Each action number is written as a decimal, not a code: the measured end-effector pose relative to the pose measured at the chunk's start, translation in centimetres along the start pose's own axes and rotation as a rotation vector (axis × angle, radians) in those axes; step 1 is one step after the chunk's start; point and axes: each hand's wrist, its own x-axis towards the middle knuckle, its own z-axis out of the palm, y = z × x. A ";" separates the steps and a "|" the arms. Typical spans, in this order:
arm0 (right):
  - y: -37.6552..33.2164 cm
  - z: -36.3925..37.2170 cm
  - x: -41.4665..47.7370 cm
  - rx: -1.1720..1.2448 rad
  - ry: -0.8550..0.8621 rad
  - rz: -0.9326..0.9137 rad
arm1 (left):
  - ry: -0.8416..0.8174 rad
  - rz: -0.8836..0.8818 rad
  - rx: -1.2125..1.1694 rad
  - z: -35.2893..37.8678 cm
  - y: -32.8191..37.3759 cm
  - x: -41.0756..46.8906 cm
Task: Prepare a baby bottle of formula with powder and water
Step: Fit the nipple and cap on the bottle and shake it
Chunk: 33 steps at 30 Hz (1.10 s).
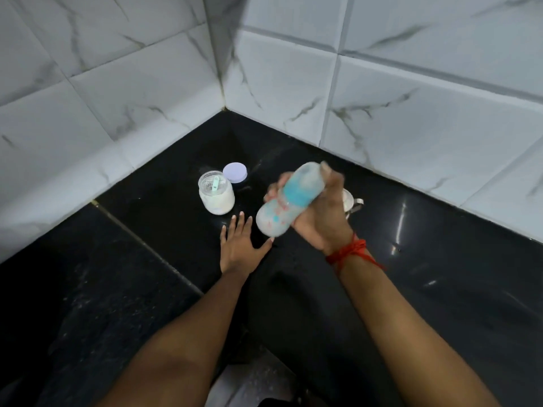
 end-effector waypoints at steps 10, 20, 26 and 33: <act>-1.6 -1.1 0.5 0.421 0.179 -0.126 | -0.042 0.003 0.015 -0.2 0.5 -0.1; 1.1 -0.4 1.1 0.050 0.164 0.067 | 0.001 0.008 -0.003 0.0 0.1 -0.1; -0.5 -1.9 1.7 0.163 0.079 -0.031 | -0.019 0.013 0.004 0.1 0.2 0.1; -0.6 -1.5 0.7 0.189 0.120 0.003 | -0.018 0.012 -0.008 0.1 0.3 0.2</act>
